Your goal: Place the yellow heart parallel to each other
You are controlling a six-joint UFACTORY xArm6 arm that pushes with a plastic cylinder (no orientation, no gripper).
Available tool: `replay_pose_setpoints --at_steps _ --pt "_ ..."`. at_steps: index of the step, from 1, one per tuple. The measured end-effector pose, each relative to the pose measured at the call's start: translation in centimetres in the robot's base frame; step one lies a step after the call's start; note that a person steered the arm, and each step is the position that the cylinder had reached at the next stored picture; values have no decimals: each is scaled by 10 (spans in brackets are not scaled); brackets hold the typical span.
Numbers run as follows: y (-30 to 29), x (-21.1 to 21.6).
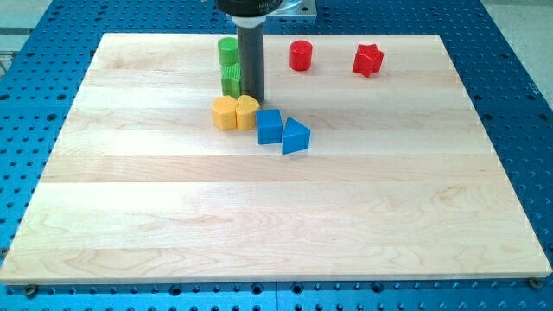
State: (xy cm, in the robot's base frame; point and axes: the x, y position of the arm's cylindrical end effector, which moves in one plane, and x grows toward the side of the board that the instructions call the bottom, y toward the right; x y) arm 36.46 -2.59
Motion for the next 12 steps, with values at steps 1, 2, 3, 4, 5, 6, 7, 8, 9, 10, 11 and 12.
replay_pose_setpoints --at_steps 1,2,3,4,5,6,7,8,9,10,11,12 --pt "2 52" --pt "16 79" --pt "-1 109" --pt "-61 112" --pt "-51 100" --pt "1 88" --pt "19 93" --pt "-26 124" --pt "-31 104" --pt "5 72" --pt "-4 100" --pt "-32 85"
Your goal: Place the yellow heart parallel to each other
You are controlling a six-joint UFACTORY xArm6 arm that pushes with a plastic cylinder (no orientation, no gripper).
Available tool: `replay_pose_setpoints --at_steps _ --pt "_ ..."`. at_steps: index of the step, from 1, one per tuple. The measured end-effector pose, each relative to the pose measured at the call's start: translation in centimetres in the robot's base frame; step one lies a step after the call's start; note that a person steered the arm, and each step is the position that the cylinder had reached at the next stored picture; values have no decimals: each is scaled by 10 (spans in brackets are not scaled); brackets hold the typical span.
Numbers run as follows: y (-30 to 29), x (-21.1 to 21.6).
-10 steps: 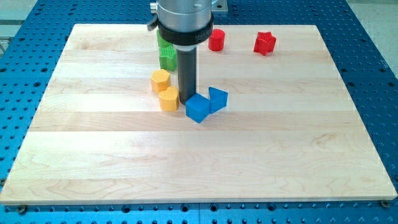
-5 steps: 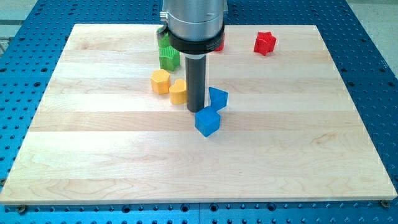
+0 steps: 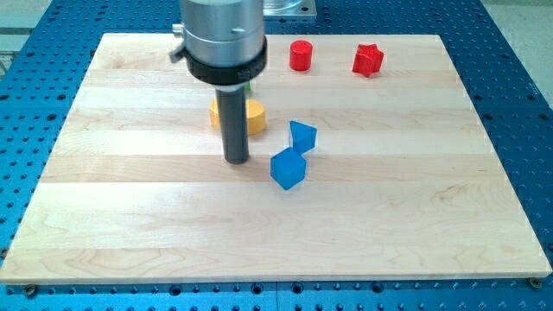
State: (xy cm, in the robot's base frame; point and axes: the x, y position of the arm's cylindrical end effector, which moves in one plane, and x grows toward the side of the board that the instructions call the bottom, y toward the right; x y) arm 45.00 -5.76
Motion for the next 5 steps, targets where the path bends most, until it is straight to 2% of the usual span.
replay_pose_setpoints --at_steps 1,2,4,5 --pt "4 -31" --pt "59 -61" --pt "127 -49" --pt "177 -115"
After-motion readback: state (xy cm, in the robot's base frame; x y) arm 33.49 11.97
